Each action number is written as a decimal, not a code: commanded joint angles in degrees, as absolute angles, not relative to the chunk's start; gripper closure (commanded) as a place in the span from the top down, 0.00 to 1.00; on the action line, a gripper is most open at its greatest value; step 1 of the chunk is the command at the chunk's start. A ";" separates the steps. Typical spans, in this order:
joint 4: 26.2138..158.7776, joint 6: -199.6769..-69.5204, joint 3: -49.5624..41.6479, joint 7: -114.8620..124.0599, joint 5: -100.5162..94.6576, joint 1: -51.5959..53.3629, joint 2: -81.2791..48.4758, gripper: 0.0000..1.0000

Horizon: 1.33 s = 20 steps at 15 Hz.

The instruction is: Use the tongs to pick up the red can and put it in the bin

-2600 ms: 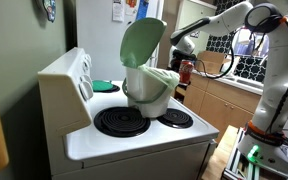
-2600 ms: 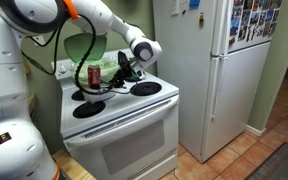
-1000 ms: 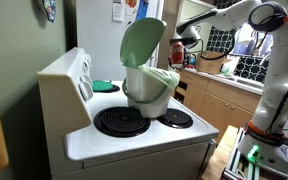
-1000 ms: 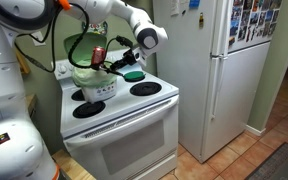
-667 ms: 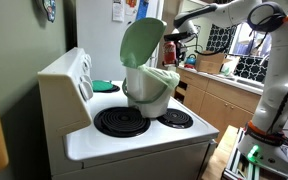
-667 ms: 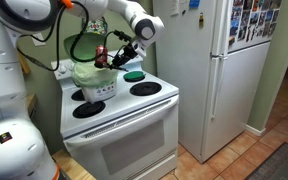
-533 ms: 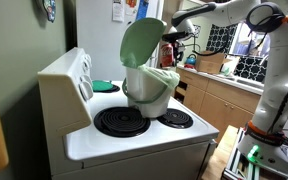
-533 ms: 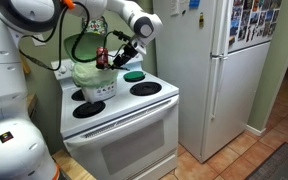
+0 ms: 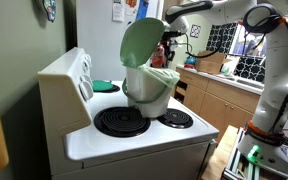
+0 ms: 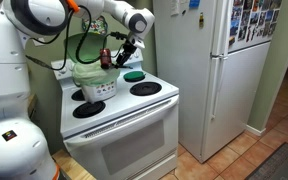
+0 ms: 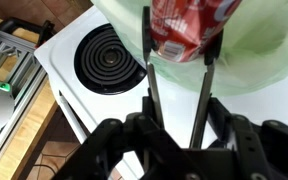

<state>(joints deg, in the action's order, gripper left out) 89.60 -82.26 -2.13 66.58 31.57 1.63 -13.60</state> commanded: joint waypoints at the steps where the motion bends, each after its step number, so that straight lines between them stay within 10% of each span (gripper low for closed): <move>1: 88.26 -84.90 -1.35 66.96 29.32 2.18 -13.22 0.32; 15: 81.87 -85.90 0.81 66.88 27.19 3.62 -16.96 0.35; 17: 81.37 -85.75 0.80 66.86 27.18 3.59 -17.56 0.60; 19: 80.85 -85.56 0.79 66.76 27.25 3.54 -18.10 0.41; 20: 80.63 -85.39 0.79 66.86 27.23 3.54 -18.28 0.51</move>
<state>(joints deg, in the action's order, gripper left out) 82.36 -86.28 0.51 66.54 28.13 3.69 -17.20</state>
